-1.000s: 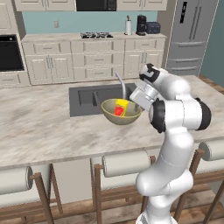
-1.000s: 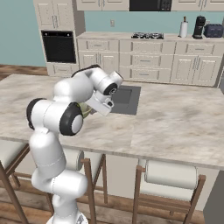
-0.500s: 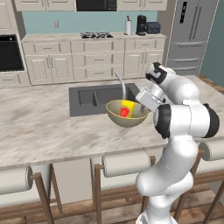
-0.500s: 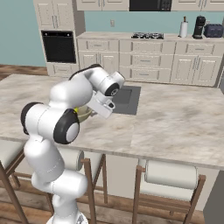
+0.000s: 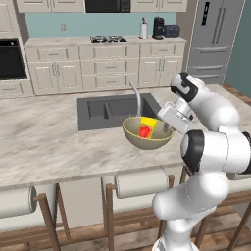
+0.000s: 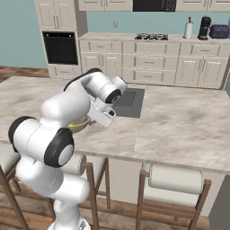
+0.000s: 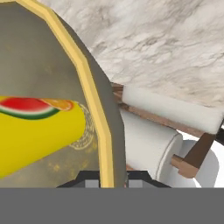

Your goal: Place the cup inside the bowl on the dining table and move the bowl to any counter.

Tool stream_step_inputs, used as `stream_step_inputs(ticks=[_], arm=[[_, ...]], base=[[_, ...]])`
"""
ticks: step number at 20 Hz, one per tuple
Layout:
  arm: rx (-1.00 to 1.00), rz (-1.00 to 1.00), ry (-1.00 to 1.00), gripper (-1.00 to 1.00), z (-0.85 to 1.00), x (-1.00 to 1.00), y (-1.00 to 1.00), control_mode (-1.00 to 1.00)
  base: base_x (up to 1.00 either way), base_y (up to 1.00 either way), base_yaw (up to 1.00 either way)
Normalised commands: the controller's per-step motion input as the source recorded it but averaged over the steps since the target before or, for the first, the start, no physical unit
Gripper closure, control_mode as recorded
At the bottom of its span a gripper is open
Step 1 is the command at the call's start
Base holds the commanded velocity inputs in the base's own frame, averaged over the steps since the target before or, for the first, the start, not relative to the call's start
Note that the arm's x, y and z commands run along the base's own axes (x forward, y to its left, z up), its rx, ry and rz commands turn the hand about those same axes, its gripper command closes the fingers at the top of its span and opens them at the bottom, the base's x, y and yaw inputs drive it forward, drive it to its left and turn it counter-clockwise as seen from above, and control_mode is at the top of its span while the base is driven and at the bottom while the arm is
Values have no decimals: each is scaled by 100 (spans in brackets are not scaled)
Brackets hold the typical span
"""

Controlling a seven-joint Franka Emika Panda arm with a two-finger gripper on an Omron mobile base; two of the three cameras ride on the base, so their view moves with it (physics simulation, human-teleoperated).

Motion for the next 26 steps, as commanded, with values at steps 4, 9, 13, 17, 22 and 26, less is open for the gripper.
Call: stream_step_inputs(ticks=[4, 9, 13, 17, 22, 26], arm=[[0, 0, 0, 100, 9, -56, 0, -100], [0, 0, 0, 100, 4, -46, 0, -100], [0, 0, 0, 100, 5, -43, 0, -100], [0, 0, 0, 100, 10, -41, 0, -100], [0, 0, 0, 100, 21, -33, 0, -100], [0, 0, 0, 100, 24, -29, 0, -100]], base=[[0, 0, 0], [0, 0, 0], [0, 0, 0], [0, 0, 0], [0, 0, 0], [0, 0, 0]])
